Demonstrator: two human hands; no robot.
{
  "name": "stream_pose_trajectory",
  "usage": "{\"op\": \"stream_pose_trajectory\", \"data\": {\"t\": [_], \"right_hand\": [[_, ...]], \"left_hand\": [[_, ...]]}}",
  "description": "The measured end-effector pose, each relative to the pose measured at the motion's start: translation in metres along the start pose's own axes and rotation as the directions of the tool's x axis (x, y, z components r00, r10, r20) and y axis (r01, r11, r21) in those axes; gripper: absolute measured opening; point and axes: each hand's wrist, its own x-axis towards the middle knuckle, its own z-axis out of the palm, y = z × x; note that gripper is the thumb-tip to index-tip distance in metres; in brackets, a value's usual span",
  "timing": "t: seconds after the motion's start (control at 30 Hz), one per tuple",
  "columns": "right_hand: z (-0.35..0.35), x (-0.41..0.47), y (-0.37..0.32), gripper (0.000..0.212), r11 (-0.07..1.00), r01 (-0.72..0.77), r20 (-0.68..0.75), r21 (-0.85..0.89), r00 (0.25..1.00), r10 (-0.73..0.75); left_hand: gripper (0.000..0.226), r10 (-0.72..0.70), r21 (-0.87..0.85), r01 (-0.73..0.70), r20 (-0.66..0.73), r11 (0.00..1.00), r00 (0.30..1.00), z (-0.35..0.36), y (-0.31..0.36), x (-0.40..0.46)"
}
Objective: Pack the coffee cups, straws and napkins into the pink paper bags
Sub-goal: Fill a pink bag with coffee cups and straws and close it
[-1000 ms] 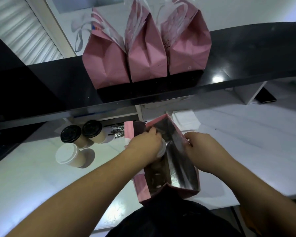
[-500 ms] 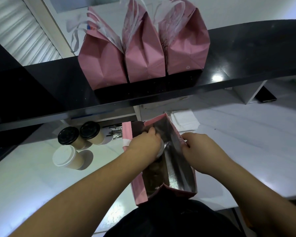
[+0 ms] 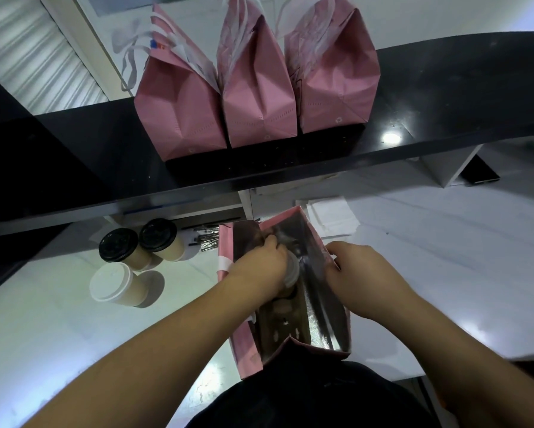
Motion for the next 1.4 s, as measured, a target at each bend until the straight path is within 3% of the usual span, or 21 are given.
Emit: {"op": "stream_pose_trajectory", "data": {"t": [0.13,0.43,0.53,0.63,0.7,0.77,0.83,0.87,0.93,1.0,1.07,1.13,1.2,1.33,1.4], "right_hand": [[0.002,0.002,-0.001,0.024,1.0,-0.023,-0.025,-0.019,0.999,0.022],[0.006,0.003,-0.004,0.03,0.992,-0.037,-0.007,-0.121,0.999,0.036],[0.005,0.002,-0.003,0.03,0.992,-0.046,-0.004,-0.117,0.999,0.046],[0.004,0.001,-0.002,0.031,0.992,-0.057,-0.021,-0.115,0.998,0.055],[0.004,0.001,-0.001,0.034,0.99,-0.064,-0.034,-0.123,0.998,0.06],[0.005,0.002,-0.001,0.034,0.99,-0.069,-0.031,-0.122,0.997,0.066],[0.005,0.001,-0.003,0.033,0.99,-0.073,-0.014,-0.122,0.997,0.072],[0.004,0.001,-0.004,0.033,0.989,-0.073,-0.006,-0.125,0.997,0.073],[0.004,0.001,-0.004,0.032,0.987,-0.065,-0.012,-0.148,0.998,0.064],[0.003,0.002,-0.004,0.033,0.984,-0.052,-0.012,-0.172,0.999,0.05],[0.003,0.003,-0.004,0.033,0.98,-0.042,-0.003,-0.192,0.999,0.042],[0.003,0.004,-0.005,0.034,0.976,-0.027,-0.001,-0.214,1.0,0.028],[0.003,0.005,-0.007,0.037,0.974,-0.018,0.003,-0.225,1.0,0.019],[0.003,0.007,-0.011,0.039,0.972,-0.016,0.036,-0.236,0.999,0.025],[0.004,0.008,-0.011,0.04,0.969,-0.019,0.044,-0.244,0.999,0.03]], "left_hand": [[0.072,-0.006,-0.017,0.006,-0.007,1.0,1.0,0.005,-0.002,0.007],[0.094,-0.065,0.015,0.063,0.201,0.998,0.977,0.002,0.003,0.02],[0.084,-0.047,0.036,0.04,0.216,0.999,0.975,-0.006,0.009,0.007],[0.053,0.023,-0.054,-0.017,0.096,0.998,0.995,-0.024,0.017,-0.015],[0.038,0.125,-0.164,-0.138,-0.085,0.977,0.988,-0.042,0.015,-0.029],[0.028,0.142,-0.28,-0.26,-0.38,0.924,0.914,-0.062,0.0,-0.044],[0.025,0.023,-0.357,-0.301,-0.611,0.884,0.791,-0.07,-0.031,-0.059],[0.025,-0.085,-0.416,-0.274,-0.666,0.867,0.741,-0.068,-0.052,-0.064],[0.023,-0.337,-0.571,-0.133,-0.639,0.81,0.691,-0.046,-0.101,-0.071],[0.027,-0.541,-0.65,0.13,-0.486,0.748,0.686,-0.011,-0.151,-0.078],[0.036,-0.66,-0.608,0.391,-0.311,0.691,0.684,0.028,-0.19,-0.09],[0.052,-0.737,-0.551,0.544,-0.212,0.632,0.641,0.059,-0.214,-0.105],[0.067,-0.773,-0.531,0.608,-0.156,0.59,0.615,0.079,-0.23,-0.114],[0.088,-0.747,-0.432,0.669,-0.017,0.605,0.665,0.099,-0.242,-0.114],[0.081,-0.747,-0.452,0.657,-0.031,0.603,0.664,0.103,-0.243,-0.111]]}}
